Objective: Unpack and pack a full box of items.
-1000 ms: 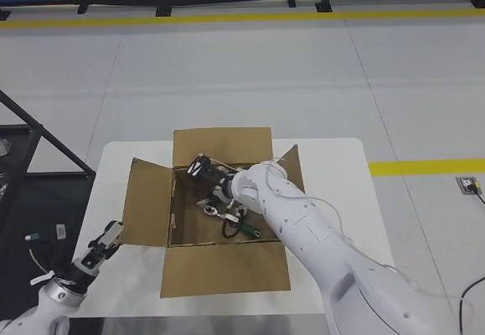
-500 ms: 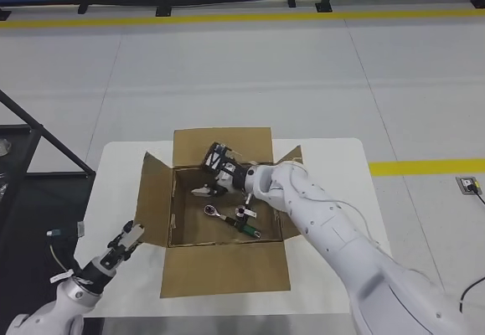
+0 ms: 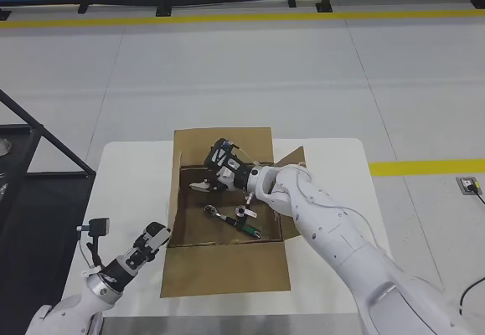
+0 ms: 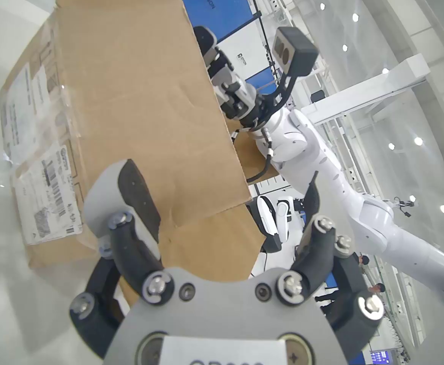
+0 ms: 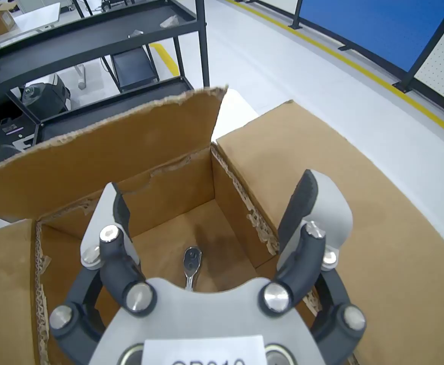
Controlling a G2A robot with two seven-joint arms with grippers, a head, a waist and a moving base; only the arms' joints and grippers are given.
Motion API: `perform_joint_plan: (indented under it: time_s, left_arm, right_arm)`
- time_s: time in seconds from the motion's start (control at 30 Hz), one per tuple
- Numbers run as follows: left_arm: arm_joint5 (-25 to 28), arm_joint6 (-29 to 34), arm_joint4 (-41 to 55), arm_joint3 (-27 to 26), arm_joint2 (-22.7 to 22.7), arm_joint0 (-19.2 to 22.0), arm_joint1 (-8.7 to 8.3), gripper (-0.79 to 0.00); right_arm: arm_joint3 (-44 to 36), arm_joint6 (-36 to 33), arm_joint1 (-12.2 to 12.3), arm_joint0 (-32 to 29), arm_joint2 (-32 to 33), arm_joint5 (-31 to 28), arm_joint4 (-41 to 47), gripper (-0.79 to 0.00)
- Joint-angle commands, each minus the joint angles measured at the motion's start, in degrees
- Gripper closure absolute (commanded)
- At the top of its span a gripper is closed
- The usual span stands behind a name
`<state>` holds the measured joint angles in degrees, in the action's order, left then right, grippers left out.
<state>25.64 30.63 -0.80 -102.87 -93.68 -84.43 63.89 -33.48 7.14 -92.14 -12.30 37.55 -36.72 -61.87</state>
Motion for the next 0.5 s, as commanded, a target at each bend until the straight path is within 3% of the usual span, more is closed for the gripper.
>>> perform_joint_plan:
  time_s: [0.0,0.23,0.47]
  left_arm:
    - [-0.23,-0.03,-0.39,0.12,0.45,0.22,0.00,-0.785]
    - [-0.58,-0.18,-1.52,0.44,1.67,0.83,-0.03,-0.785]
    - [-1.19,0.15,-2.25,0.48,2.87,1.82,-0.07,-0.785]
  right_arm:
    - [-1.40,2.74,1.31,-0.53,1.71,-0.92,-1.29,-0.785]
    - [-12.94,6.65,8.07,-6.71,11.17,-4.48,-7.19,-0.785]
    - [-36.74,-3.13,14.88,-22.47,26.75,-6.56,-7.59,-0.785]
